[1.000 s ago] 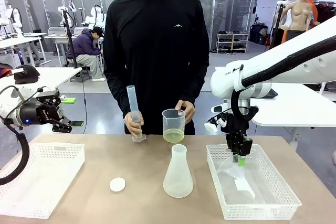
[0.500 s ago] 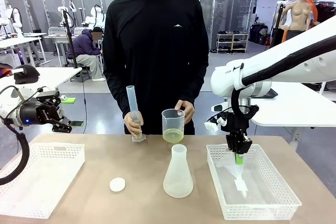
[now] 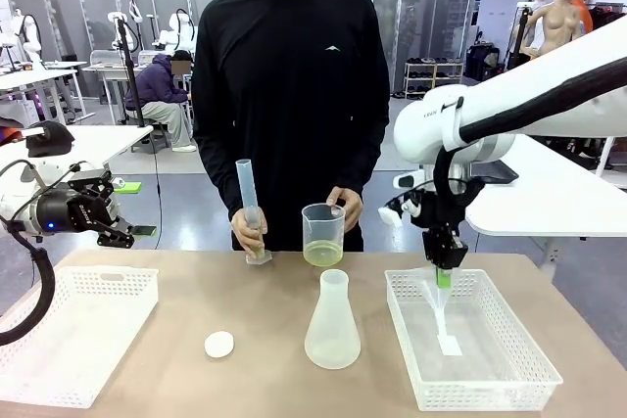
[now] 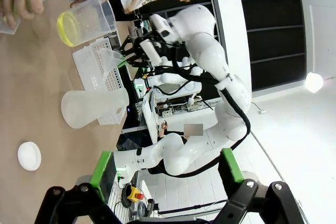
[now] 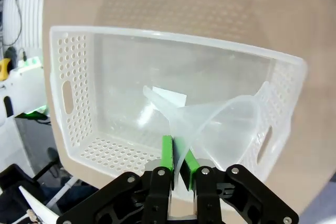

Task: Prepare the solutions needed for the experiment.
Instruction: Pick up the Plastic Funnel and insert it into the Big flask, then once the solution is in the Big flask , pick up the Plastic Funnel and place it back into the right Organizing basket.

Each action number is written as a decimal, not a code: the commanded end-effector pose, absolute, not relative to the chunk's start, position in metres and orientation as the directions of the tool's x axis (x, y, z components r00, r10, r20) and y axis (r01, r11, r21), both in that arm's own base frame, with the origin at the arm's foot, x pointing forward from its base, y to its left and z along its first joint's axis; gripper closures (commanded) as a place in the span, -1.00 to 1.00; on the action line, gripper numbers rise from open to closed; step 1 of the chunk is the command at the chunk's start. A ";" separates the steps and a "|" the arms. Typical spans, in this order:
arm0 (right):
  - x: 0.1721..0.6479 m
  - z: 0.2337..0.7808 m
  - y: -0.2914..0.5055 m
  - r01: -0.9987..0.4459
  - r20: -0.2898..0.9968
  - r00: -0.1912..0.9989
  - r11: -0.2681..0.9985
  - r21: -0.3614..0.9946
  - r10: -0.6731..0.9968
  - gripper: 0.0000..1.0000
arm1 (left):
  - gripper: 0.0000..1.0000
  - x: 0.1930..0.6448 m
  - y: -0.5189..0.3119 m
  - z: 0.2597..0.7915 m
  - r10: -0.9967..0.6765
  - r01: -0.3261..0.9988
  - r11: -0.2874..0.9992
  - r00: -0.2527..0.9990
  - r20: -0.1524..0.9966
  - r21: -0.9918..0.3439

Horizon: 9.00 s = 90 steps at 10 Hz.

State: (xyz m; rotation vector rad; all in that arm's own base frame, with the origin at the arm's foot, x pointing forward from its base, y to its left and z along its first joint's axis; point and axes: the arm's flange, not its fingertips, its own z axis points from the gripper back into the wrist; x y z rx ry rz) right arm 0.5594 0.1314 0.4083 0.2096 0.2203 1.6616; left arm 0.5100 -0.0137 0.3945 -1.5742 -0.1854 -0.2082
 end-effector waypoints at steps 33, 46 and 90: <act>0.315 0.568 0.252 -0.761 0.036 -0.291 -0.209 -0.615 0.956 0.88 | -1.00 0.509 -0.014 0.396 -0.017 0.250 -0.025 0.968 0.250 -0.968; 0.313 0.549 0.270 -0.741 0.027 -0.269 -0.189 -0.644 0.963 0.88 | -1.00 0.509 -0.014 0.396 -0.017 0.250 -0.025 0.968 0.250 -0.968; 0.340 0.460 0.281 -0.801 0.063 -0.286 -0.202 -0.563 0.956 0.05 | -1.00 0.509 -0.014 0.396 -0.017 0.250 -0.025 0.968 0.250 -0.968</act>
